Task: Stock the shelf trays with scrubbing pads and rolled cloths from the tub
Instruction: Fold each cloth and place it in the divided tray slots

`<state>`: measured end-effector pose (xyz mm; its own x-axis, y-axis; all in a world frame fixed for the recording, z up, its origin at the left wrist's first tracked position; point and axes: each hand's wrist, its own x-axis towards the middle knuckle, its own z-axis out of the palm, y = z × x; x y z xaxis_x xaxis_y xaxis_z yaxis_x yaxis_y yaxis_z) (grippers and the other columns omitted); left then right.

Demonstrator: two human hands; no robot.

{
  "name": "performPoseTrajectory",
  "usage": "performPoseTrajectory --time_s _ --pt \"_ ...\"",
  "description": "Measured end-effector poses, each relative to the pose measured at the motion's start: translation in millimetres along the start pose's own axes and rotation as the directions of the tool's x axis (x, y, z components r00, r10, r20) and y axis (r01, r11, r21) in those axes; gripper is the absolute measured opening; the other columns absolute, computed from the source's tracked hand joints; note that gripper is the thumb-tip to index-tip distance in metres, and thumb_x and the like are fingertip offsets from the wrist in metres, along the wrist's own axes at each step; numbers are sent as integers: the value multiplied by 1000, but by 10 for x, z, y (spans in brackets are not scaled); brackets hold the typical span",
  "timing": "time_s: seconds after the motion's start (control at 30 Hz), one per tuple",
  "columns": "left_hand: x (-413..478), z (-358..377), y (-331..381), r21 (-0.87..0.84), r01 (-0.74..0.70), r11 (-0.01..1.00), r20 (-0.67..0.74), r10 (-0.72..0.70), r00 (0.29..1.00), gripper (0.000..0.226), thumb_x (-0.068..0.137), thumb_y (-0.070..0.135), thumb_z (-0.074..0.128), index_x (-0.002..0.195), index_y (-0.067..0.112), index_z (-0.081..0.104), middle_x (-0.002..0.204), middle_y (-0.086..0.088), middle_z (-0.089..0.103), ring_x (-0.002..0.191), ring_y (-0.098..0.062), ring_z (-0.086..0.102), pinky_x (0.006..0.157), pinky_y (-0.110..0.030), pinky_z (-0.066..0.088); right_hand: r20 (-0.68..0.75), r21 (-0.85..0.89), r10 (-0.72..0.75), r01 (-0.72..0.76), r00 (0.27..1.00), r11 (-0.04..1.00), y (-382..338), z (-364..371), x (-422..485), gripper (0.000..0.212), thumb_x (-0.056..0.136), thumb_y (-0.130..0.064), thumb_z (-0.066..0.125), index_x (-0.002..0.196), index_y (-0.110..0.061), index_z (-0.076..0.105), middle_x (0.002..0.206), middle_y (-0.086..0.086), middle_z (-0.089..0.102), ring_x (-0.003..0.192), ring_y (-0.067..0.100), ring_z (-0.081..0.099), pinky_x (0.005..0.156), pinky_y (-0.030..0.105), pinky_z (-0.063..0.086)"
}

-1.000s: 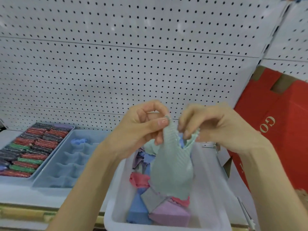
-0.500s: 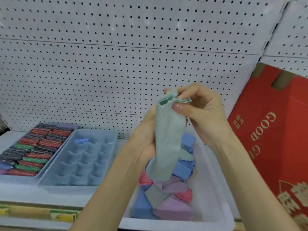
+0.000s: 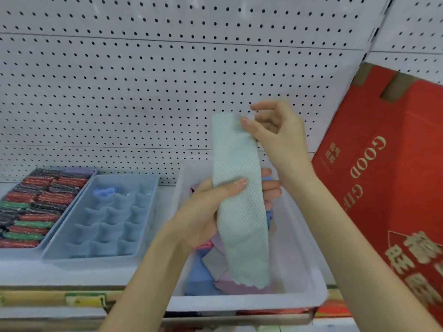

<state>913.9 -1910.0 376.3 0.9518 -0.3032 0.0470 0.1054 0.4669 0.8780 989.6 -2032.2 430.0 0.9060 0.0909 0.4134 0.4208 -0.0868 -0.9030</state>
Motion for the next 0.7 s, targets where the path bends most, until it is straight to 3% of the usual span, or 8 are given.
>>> performPoseTrajectory --time_s 0.07,0.13,0.2,0.33,0.43,0.57,0.63,0.7 --pt "-2 -17 19 4 -30 1000 -41 30 999 35 91 12 44 120 1 60 120 -16 66 113 -26 62 92 -32 52 -18 -57 146 -146 989 988 143 -75 -104 18 87 -33 64 93 -17 57 83 -5 62 74 8 60 65 22 51" --pt "-4 -78 31 2 -54 999 -90 54 994 37 94 13 41 124 0 57 123 -12 65 115 -21 61 96 -29 49 119 21 307 -312 944 950 303 -132 -303 30 85 -43 58 90 -13 60 79 -1 67 71 10 63 65 21 51" --pt "-2 -148 25 14 -40 999 -123 42 991 37 96 14 39 125 0 57 123 -15 64 112 -24 63 95 -31 50 283 52 372 -401 884 915 433 -126 -495 41 77 -47 55 101 -14 63 83 -1 72 77 13 68 68 21 53" --pt "12 -169 -15 19 26 999 -108 -23 994 45 92 20 39 132 5 53 129 -16 59 116 -24 60 97 -27 49 297 122 407 -457 864 881 580 -5 -589 44 76 -38 59 110 -10 59 89 2 73 85 14 70 72 19 54" --pt "37 -215 -34 18 63 998 -98 -61 993 51 85 25 37 130 11 56 123 -5 65 104 -15 64 84 -21 51 348 122 367 -430 863 895 597 64 -588 42 76 -38 58 99 -3 64 85 0 70 82 11 65 76 22 52" --pt "63 -296 -25 -19 96 995 -89 -97 991 54 82 25 34 128 11 58 126 -6 63 105 -16 61 87 -28 49 378 160 323 -404 868 901 606 49 -568 30 75 -34 61 82 -6 67 81 4 65 78 13 58 73 24 48" --pt "78 -312 -25 -61 129 990 -105 -135 985 49 86 26 33 123 10 60 117 -6 67 102 -17 62 84 -29 50 365 209 307 -398 879 893 609 34 -551 19 74 -26 64 74 -8 66 73 0 66 72 11 60 68 20 49" --pt "89 -345 -65 23 187 982 -197 -179 964 37 95 30 37 114 12 63 108 -4 70 100 -19 64 83 -32 52 294 208 308 -375 905 903 637 49 -540 15 76 -19 66 72 -5 65 71 3 66 71 13 59 66 23 49"
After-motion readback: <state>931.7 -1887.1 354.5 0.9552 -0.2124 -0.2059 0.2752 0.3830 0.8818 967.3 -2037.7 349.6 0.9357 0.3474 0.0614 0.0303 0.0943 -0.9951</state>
